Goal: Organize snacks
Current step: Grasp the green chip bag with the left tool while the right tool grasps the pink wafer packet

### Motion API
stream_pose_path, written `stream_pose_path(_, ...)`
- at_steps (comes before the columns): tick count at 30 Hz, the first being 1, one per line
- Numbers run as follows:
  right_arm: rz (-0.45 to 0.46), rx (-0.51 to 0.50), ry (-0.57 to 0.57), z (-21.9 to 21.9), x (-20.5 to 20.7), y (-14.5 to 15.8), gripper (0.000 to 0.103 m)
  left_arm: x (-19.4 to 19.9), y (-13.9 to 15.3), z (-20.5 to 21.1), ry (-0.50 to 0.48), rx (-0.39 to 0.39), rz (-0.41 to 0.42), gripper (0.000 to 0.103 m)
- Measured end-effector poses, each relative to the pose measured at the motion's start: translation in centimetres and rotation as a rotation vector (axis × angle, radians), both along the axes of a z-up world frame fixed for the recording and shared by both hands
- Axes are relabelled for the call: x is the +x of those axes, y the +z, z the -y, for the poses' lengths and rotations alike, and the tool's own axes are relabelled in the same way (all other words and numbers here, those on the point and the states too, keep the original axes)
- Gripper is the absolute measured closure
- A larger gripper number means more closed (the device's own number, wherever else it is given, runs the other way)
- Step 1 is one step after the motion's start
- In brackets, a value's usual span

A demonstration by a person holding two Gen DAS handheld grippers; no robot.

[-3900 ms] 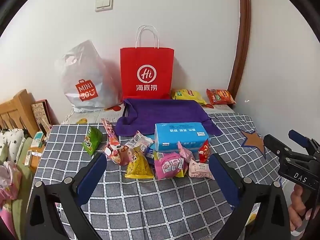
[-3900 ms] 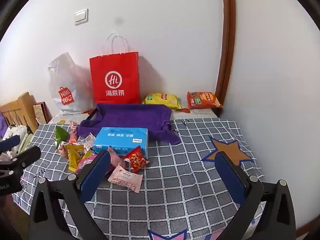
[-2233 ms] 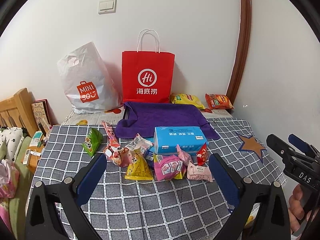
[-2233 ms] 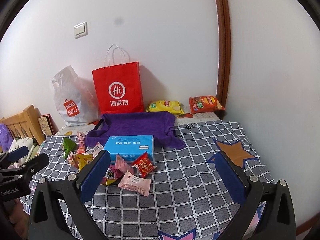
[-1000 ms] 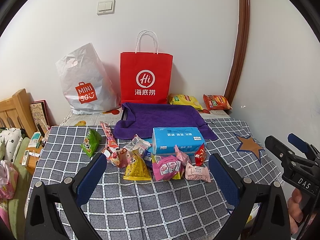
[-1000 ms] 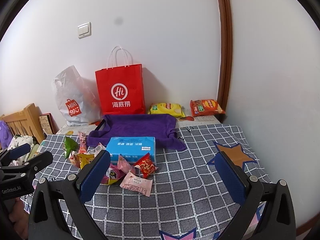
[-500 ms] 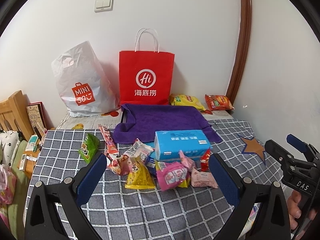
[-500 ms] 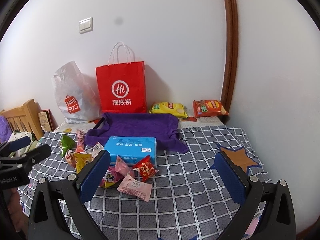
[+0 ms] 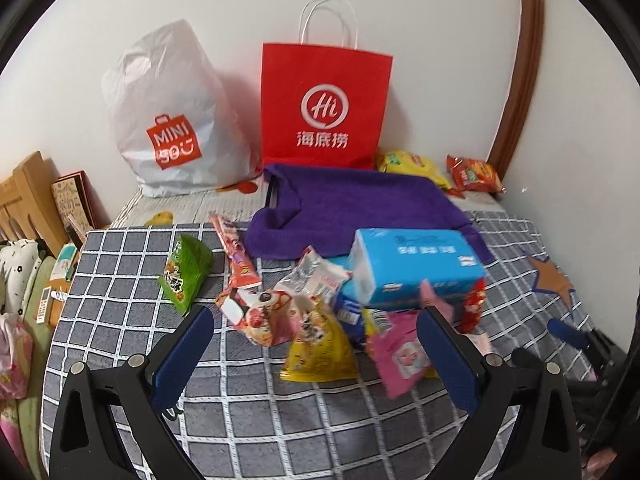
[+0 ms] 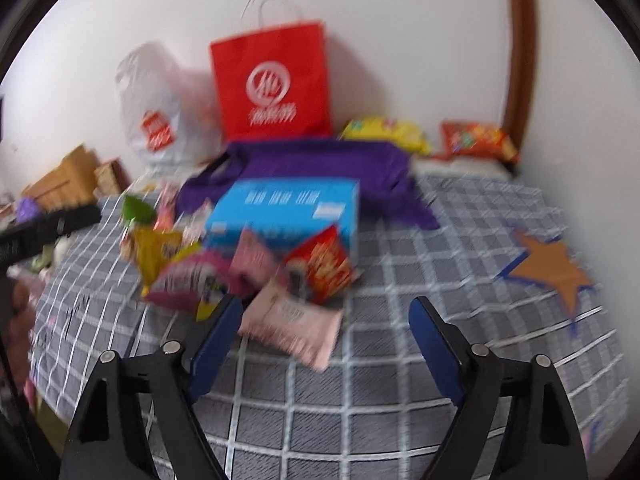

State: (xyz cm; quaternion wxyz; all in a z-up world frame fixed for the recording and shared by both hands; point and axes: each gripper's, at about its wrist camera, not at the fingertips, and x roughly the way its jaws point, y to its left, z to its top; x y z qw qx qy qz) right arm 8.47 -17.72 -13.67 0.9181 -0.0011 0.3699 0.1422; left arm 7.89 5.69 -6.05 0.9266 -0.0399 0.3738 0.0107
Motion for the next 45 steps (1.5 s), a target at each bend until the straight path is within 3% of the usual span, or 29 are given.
stream_pose_path(11, -0.015, -0.154, 0.099, -2.8, 1.2, -4.3, 0.019, 1.8, -1.6, -3.6, 0.056, -0.058, -0.037, 0.002)
stream_pose_path(22, -0.055, -0.245, 0.134, -4.1, 5.1, -5.6, 0.019, 3.6, -3.1, -5.0, 0.061, -0.108, -0.082, 0.002)
stream_pose_path(23, -0.063, -0.241, 0.138, -4.0, 5.3, -5.9, 0.019, 3.7, -3.2, -5.2, 0.063, -0.109, -0.082, 0.002)
stream_pose_path(25, -0.083, -0.195, 0.153, -3.6, 5.7, -6.1, 0.03, 3.9, -3.2, -5.6, 0.069, -0.105, -0.085, 0.002)
stream_pose_path(26, -0.102, -0.161, 0.163, -3.2, 5.7, -6.0, 0.052, 4.0, -3.2, -5.8, 0.073, -0.102, -0.087, 0.002)
stream_pose_path(36, -0.042, -0.099, 0.08, 0.7, 3.5, -3.8, 0.054, 4.8, -4.6, -8.8, 0.15, -0.04, -0.15, 0.002)
stream_pose_path(42, -0.047, -0.082, 0.006, 2.9, 4.5, -4.4, 0.054, 6.1, -5.0, -10.2, 0.184, 0.008, -0.157, 0.002)
stream_pose_path(45, -0.047, -0.089, 0.013, 2.8, 5.1, -4.9, 0.054, 7.6, -5.4, -11.7, 0.232, -0.014, -0.168, 0.002)
